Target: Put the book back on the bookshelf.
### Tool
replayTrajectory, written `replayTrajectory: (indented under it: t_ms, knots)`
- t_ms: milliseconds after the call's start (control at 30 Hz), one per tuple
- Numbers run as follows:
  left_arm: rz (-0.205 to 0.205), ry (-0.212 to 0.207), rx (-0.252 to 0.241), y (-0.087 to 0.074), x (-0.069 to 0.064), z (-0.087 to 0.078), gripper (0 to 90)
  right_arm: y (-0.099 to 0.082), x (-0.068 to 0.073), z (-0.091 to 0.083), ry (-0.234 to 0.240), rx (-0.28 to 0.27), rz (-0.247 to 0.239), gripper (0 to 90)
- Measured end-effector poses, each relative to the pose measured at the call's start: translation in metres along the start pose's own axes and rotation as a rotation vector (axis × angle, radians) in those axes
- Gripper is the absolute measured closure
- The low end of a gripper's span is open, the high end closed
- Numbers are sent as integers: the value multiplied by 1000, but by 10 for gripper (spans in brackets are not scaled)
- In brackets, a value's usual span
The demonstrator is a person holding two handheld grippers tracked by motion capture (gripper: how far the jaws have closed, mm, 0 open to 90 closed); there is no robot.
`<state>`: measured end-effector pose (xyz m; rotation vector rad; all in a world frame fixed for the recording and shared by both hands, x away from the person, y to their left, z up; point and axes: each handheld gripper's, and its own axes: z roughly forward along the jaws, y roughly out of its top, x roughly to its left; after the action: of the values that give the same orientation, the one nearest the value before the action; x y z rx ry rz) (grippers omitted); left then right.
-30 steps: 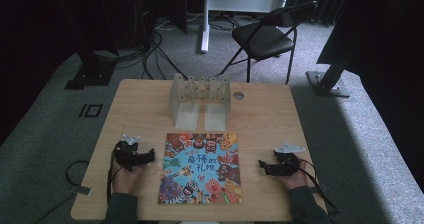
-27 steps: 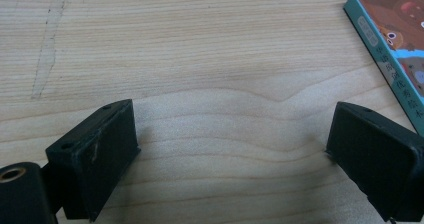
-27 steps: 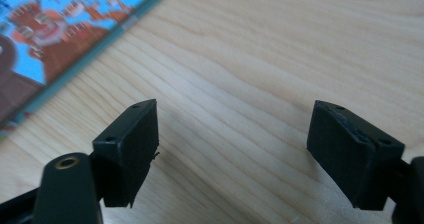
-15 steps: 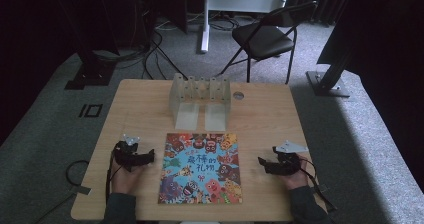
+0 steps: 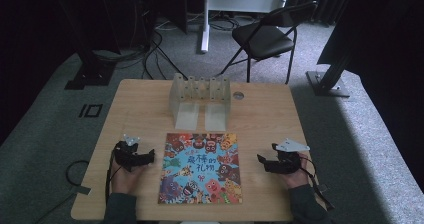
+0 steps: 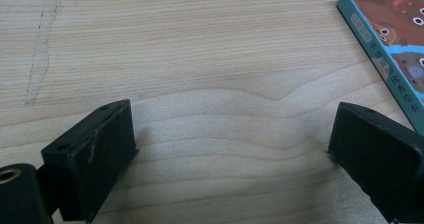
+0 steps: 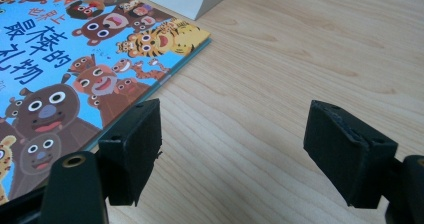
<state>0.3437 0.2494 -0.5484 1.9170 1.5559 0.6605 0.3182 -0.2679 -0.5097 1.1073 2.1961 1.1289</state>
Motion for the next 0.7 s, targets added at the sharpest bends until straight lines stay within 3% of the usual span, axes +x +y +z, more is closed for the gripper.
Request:
replayTrajectory:
  t_ms: [700]
  knots:
    - [7,-6,0,0,-1,0,47,21,14,2,-7,-20,-73,242]
